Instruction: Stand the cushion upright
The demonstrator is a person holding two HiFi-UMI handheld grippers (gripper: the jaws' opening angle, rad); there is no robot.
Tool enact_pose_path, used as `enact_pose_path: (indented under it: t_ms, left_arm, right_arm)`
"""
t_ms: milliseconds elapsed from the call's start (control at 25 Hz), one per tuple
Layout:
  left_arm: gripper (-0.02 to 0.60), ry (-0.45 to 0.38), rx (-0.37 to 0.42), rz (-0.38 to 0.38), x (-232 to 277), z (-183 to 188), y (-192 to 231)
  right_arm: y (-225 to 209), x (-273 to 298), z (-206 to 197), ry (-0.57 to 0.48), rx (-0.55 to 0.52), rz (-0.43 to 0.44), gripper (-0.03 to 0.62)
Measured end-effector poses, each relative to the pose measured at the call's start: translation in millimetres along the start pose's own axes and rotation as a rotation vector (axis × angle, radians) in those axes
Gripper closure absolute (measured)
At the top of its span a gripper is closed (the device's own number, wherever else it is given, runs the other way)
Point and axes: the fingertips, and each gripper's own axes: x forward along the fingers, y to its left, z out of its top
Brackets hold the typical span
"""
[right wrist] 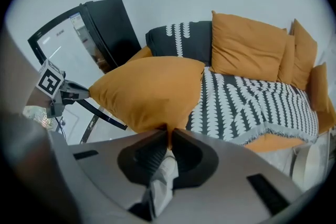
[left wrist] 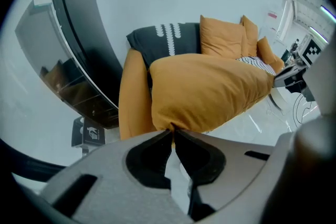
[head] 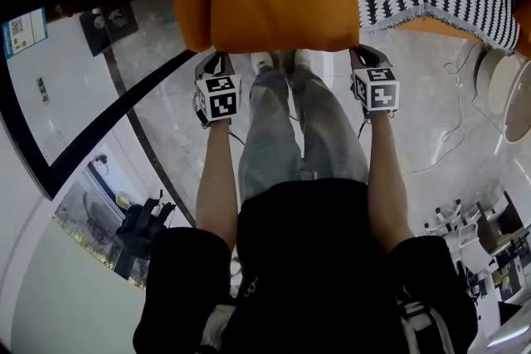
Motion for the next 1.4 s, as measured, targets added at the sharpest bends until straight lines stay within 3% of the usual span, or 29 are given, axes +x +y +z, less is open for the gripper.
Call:
enact_pose_path:
  t_ms: [280, 840, 1120, 1400]
  left_arm:
    - [0.557, -0.086, -0.039, 0.024, -29.3, 43.3, 7.0]
    - [0.558, -0.281, -0.068, 0.022, -73.1, 150.6, 45.6]
    - [0.558, -0.397, -0.061, 0.020, -83.7, 228.4, 77.7]
    - [0.558, -0.481, -0.048, 0.015, -83.8, 298.9, 106.8]
  right_arm:
    - [2.9, -37.9, 51.3, -0.024, -0.116, 0.004, 0.565]
    - [0.4, -81.9, 165.6, -0.241, -0.057, -0.005, 0.565]
    - [-10.7, -96.7, 251.4, -0.380, -0.014, -0.029, 0.565]
    - [-22.9, -96.3, 332.1, -0.470, -0.036, -0.062, 0.565]
